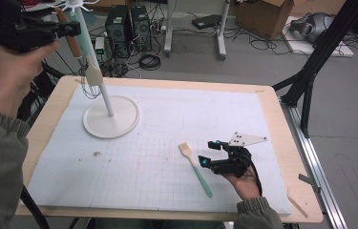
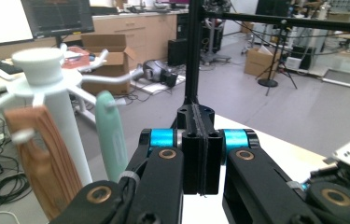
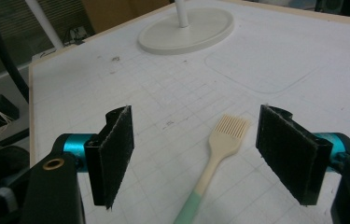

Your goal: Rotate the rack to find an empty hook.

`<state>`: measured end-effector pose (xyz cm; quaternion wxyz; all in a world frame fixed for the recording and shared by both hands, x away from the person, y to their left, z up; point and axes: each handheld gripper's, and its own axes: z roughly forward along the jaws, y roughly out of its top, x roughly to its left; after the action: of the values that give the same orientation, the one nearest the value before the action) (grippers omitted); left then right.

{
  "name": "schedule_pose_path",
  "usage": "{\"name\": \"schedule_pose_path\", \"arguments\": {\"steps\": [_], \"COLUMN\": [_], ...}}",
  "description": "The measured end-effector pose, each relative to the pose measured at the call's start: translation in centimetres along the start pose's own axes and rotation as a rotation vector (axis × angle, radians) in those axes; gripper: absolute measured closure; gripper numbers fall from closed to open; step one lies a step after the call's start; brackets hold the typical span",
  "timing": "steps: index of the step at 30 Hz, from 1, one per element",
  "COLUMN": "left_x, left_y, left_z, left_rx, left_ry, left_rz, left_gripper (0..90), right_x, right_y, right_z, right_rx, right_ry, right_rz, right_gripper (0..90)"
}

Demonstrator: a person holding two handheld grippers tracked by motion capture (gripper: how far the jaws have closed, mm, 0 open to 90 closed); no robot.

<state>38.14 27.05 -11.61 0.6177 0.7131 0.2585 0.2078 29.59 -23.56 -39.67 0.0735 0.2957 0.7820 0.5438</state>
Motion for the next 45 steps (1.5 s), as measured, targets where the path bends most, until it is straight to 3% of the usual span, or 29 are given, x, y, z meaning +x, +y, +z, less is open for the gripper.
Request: {"name": "schedule_pose_path", "arguments": {"steps": [3, 10, 25, 32, 45], "left_x": [-0.1, 0.6, 1.2, 1.3, 0.6], "left_y": [0.6, 0.8, 0.8, 0.7, 0.4], "left_z": [0.6, 1.3, 0.3, 0.0, 0.6], "left_rx": [0.001, -0.014, -0.015, -0.019, -0.017], "left_ry": [0.013, 0.055, 0.133, 0.148, 0.138], "left_rz": [0.009, -0.015, -0.014, -0.018, -0.013], "left_gripper": [89.6, 89.6, 89.5, 89.5, 89.6], "right_x": [0.0, 0.0, 0.1, 0.1, 0.2], "right_y": [0.0, 0.0, 0.0, 0.0, 0.1], "right_z": [0.1, 0.0, -0.1, -0.2, -0.2], "right_rx": [0.001, -0.002, -0.007, -0.012, -0.013], "right_ry": [0.002, 0.007, 0.006, 0.007, 0.006], "right_rz": [-0.007, -0.008, -0.011, -0.012, -0.017], "right_gripper": [27.1, 27.1, 27.1, 27.1, 27.1]}}
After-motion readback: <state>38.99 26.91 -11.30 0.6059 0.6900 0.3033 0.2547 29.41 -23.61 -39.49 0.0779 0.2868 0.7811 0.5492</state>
